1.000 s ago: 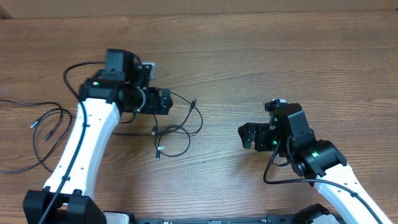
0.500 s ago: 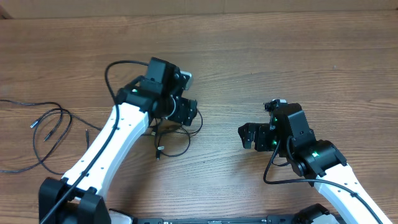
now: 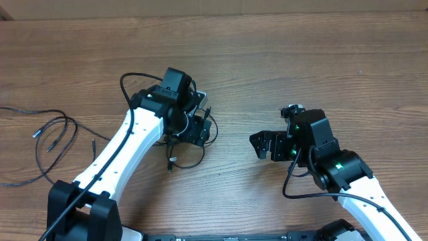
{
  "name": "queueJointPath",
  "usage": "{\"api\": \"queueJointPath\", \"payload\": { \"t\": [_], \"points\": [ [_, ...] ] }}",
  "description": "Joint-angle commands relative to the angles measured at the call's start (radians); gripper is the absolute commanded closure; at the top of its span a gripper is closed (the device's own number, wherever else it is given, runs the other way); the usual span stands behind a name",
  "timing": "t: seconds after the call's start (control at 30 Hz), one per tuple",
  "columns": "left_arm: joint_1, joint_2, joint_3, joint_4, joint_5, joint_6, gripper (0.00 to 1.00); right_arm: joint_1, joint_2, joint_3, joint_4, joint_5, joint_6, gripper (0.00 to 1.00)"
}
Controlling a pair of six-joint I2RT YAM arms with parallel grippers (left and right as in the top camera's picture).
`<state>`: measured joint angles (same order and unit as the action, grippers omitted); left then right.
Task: Untangle cables
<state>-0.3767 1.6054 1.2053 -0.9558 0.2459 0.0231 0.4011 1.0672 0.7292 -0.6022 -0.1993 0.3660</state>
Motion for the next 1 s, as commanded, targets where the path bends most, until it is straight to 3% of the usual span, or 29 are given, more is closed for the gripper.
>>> {"api": "queueJointPath", "payload": {
  "t": [0.0, 0.1, 0.33, 0.5, 0.6, 0.77, 0.97],
  "points": [
    [-0.032, 0.011, -0.002, -0.005, -0.040, 0.140, 0.17, 0.003, -0.003, 0.003, 0.006, -0.012, 0.006, 0.01],
    [-0.059, 0.044, -0.004, 0.008, -0.128, 0.175, 0.17, 0.003, -0.003, 0.003, -0.001, -0.012, 0.006, 0.01],
    [-0.098, 0.166, -0.004, 0.048, -0.131, 0.252, 0.15, 0.003, -0.003, 0.003, -0.010, -0.012, 0.005, 0.01],
    [-0.126, 0.246, -0.004, 0.056, -0.175, 0.258, 0.21, 0.003, -0.003, 0.003, -0.009, -0.011, 0.005, 0.01],
    [-0.138, 0.264, -0.004, 0.064, -0.202, 0.240, 0.36, 0.003, -0.003, 0.003, -0.009, -0.011, 0.005, 0.01],
    [-0.148, 0.263, 0.037, 0.034, -0.281, 0.182, 0.96, 0.003, -0.003, 0.003, -0.009, -0.012, 0.005, 0.01],
    [-0.114, 0.234, 0.259, -0.136, -0.411, 0.079, 0.96, 0.003, -0.003, 0.003, -0.011, -0.012, 0.005, 0.01]
  ]
}}
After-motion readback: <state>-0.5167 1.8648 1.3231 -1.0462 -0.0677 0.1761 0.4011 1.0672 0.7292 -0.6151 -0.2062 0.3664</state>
